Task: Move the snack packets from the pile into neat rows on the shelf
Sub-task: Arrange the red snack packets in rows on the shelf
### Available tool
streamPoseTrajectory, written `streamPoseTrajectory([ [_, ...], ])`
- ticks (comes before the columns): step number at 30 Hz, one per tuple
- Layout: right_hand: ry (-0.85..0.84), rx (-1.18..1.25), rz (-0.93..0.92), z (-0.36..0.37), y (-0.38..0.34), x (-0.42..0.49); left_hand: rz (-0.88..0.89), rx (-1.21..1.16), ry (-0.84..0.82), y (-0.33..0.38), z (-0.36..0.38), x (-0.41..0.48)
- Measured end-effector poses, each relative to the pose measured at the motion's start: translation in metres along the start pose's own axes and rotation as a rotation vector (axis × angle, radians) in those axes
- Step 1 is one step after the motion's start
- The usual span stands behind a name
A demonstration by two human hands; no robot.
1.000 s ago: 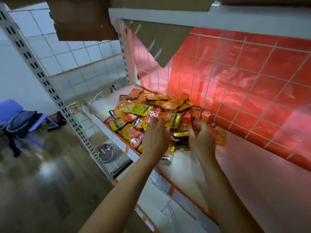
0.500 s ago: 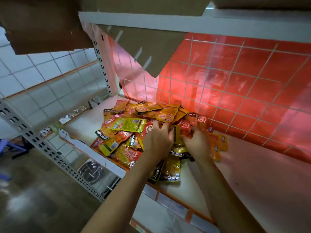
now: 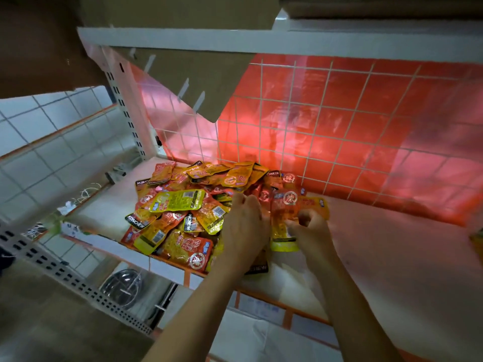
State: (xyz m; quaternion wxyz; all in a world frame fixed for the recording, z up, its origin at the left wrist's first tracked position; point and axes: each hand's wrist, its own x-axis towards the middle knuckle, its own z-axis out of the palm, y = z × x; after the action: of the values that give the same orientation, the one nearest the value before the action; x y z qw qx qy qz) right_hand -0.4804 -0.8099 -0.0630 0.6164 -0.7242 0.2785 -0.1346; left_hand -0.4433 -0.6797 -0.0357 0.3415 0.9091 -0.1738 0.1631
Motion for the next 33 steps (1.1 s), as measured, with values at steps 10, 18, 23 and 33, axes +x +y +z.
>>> streamPoseTrajectory([
  [10,0.233,0.238,0.031,-0.074,0.008,-0.028,0.172,-0.372,-0.159,0.039,0.032,-0.018],
  [18,0.423,0.394,0.150,-0.170,0.034,-0.055,-0.081,-0.734,-0.506,0.114,0.066,-0.050],
  [23,0.367,0.270,0.024,-0.243,0.042,-0.093,-0.211,-0.832,-0.690,0.184,0.096,-0.083],
  [33,0.357,0.489,-0.041,-0.393,0.059,-0.176,-0.127,-0.921,-0.833,0.325,0.140,-0.187],
])
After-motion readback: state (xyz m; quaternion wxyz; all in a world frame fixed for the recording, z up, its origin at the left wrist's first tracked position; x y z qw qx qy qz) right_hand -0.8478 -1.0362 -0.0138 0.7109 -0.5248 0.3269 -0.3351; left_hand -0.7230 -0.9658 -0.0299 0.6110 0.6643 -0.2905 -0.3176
